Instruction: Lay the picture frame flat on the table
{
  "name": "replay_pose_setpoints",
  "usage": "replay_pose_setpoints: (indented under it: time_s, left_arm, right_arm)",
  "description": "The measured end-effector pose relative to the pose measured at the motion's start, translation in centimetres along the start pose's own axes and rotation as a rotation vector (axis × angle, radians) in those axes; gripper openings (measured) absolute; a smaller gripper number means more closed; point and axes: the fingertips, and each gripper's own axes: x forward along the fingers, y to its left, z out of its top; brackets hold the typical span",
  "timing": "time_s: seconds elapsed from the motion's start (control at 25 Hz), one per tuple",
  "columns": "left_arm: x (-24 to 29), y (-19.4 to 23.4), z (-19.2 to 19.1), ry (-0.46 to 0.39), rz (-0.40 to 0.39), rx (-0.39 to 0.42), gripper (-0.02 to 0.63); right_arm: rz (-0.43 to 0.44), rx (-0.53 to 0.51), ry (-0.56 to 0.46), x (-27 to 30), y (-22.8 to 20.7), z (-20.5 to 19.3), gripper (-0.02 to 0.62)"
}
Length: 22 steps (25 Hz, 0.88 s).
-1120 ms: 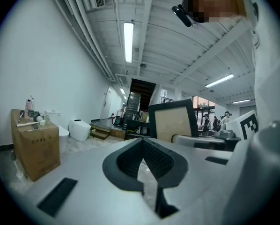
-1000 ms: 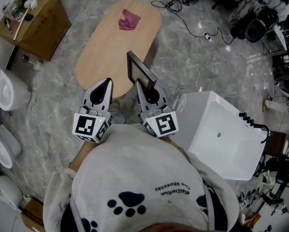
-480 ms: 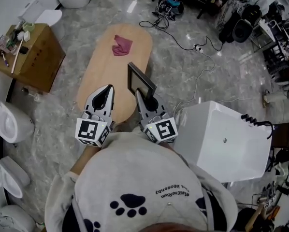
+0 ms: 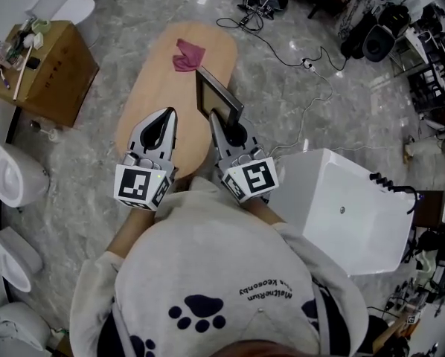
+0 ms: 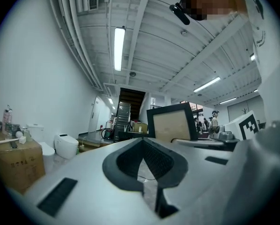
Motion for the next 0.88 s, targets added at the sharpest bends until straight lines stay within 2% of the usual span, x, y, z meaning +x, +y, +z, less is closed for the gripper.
replay_pose_setpoints:
  time_s: [0.48,0.88]
  left_arm:
    - [1.9,2.2,3.6,-0.022,0.066,0.057,0.009]
    - [2.5,4.9,0.5,0.047,0.086,0.038,0.009]
  right_arm:
    - [0.056,-0.055,-0.006,3.8,-1.5,3.0,0.017]
    - [0.103,-0.017,0.048,6.0,-1.5,-0.8,0.017]
